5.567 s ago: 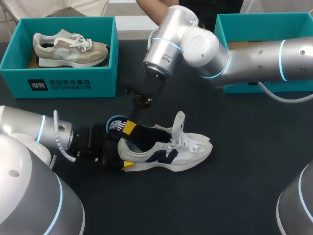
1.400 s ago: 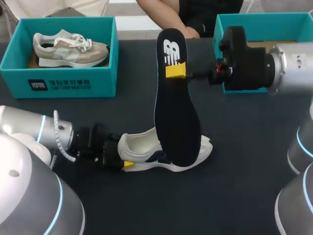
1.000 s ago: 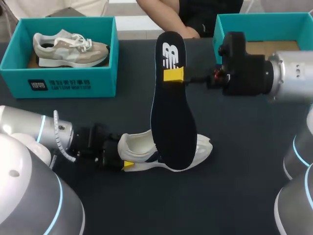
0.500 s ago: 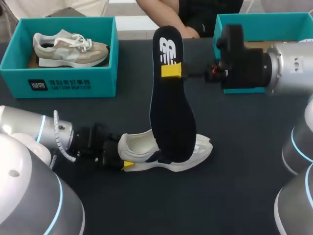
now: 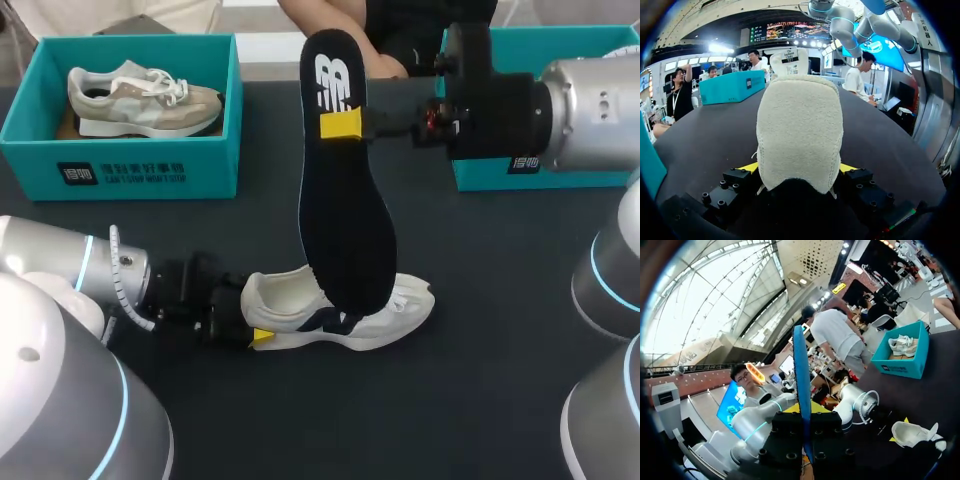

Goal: Take the shoe out of the shoebox, open the shoe tongue, remove and reinsert the insole, then place the shoe into the shoebox

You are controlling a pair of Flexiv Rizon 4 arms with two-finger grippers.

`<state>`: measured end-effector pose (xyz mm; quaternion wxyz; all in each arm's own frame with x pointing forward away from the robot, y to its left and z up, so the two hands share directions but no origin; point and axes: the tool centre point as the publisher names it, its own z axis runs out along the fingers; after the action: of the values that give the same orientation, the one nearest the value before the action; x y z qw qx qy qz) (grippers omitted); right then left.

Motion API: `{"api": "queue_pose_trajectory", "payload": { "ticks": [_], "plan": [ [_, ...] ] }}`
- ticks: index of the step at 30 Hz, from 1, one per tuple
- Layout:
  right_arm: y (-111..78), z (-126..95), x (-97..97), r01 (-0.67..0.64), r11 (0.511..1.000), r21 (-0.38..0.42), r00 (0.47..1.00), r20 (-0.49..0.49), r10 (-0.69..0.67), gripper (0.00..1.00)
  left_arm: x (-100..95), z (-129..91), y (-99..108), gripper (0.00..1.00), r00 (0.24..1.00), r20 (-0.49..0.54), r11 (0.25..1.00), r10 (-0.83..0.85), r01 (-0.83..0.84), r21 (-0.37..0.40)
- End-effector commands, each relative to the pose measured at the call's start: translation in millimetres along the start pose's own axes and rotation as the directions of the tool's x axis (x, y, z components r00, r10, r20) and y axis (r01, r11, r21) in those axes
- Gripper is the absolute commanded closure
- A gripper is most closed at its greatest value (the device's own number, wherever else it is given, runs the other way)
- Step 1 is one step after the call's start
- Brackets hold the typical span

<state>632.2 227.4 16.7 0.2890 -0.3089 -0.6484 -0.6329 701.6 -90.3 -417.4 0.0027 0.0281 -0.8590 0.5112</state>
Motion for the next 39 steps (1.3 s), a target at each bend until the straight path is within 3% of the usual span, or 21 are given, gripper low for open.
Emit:
{"api": "queue_pose_trajectory", "payload": {
  "ticks": [1, 7, 8, 9, 10, 24, 30, 34, 39],
  "plan": [
    [4.3, 7.7, 0.4, -0.003, 1.000, 0.005, 1.000, 0.007, 0.003, 1.00, 2.3, 3.2, 1.4, 1.00, 1.000, 0.000, 1.000, -0.001, 0.001, -0.004],
    [4.3, 7.7, 0.4, -0.003, 1.000, 0.005, 1.000, 0.007, 0.003, 1.00, 2.3, 3.2, 1.4, 1.00, 1.000, 0.000, 1.000, -0.001, 0.001, -0.004],
    [4.3, 7.7, 0.4, -0.003, 1.000, 0.005, 1.000, 0.007, 0.003, 1.00, 2.3, 3.2, 1.4, 0.89, 1.000, 0.000, 1.000, -0.001, 0.001, -0.004],
    [4.3, 7.7, 0.4, -0.003, 1.000, 0.005, 1.000, 0.007, 0.003, 1.00, 3.9, 2.3, 1.7, 0.65, 1.000, -0.011, 1.000, 0.000, 0.000, -0.015],
    [4.3, 7.7, 0.4, -0.003, 1.000, 0.005, 1.000, 0.007, 0.003, 1.00, 5.3, 0.5, 2.1, 0.00, 1.000, -0.007, 1.000, -0.006, 0.006, -0.011],
    [4.3, 7.7, 0.4, -0.003, 1.000, 0.005, 1.000, 0.007, 0.003, 1.00, 9.2, -19.8, -3.1, 0.00, 0.999, 0.035, 0.997, -0.039, 0.041, -0.058],
    [4.3, 7.7, 0.4, -0.003, 1.000, 0.005, 1.000, 0.007, 0.003, 1.00, 2.9, -37.2, 1.2, 0.00, 0.996, 0.025, 0.984, -0.084, 0.087, -0.152],
    [4.3, 7.7, 0.4, -0.003, 1.000, 0.005, 1.000, 0.007, 0.003, 1.00, 1.1, -53.4, -3.0, 0.00, 0.999, 0.005, 0.965, -0.032, 0.032, -0.260],
    [4.3, 7.7, 0.4, -0.003, 1.000, 0.005, 1.000, 0.007, 0.003, 1.00, 1.1, -53.4, -3.0, 0.00, 0.999, 0.005, 0.965, -0.032, 0.032, -0.260]
  ]
}}
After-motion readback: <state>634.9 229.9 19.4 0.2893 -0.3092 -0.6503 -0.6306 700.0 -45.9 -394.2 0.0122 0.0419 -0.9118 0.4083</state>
